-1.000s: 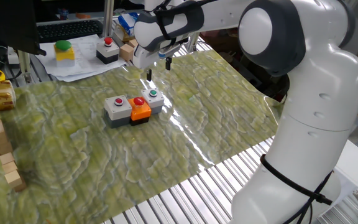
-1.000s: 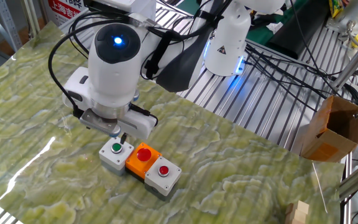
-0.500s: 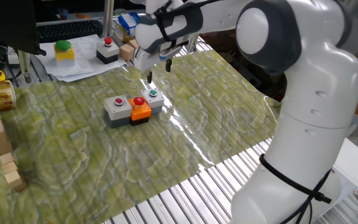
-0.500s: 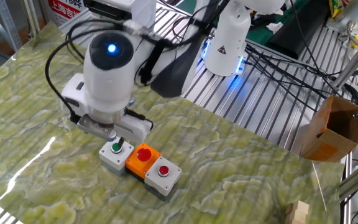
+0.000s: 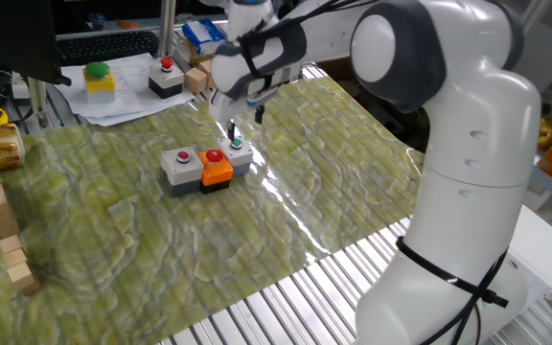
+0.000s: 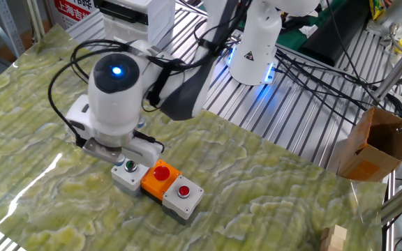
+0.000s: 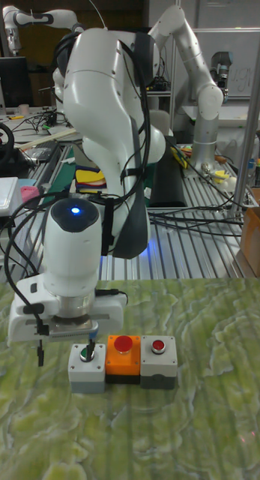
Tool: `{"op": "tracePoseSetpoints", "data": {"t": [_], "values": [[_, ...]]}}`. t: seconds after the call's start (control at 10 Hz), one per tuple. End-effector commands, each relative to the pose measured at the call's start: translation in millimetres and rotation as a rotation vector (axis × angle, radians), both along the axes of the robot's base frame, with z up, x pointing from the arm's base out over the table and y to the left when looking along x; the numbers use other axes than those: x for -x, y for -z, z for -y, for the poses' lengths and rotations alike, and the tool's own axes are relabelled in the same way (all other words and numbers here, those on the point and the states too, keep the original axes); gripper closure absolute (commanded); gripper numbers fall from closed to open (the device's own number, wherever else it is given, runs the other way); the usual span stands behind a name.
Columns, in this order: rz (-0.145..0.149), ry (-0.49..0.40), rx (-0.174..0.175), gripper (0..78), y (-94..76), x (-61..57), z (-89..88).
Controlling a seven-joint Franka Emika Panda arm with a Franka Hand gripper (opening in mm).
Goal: Press three buttons from left to right in sequence
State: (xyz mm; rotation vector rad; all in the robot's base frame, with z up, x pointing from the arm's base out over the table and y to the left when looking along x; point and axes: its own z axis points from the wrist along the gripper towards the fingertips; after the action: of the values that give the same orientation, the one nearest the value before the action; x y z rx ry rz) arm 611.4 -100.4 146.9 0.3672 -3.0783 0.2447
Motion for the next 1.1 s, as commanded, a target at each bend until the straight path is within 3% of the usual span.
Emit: {"op": "tracePoseSetpoints", "data": {"t": [0.1, 0.4, 0.6, 1.1], "values": [[-0.017, -0.002, -0.026, 0.1, -2.0, 8.1, 21.1], [-0.018, -0.001, -0.025, 0.1, -13.1, 18.4, 18.2], [-0.016, 0.002, -0.019, 0.1, -9.0, 23.8, 13.3], [-0.013, 0.003, -0.025, 0.1, -11.4, 16.8, 13.9]]}}
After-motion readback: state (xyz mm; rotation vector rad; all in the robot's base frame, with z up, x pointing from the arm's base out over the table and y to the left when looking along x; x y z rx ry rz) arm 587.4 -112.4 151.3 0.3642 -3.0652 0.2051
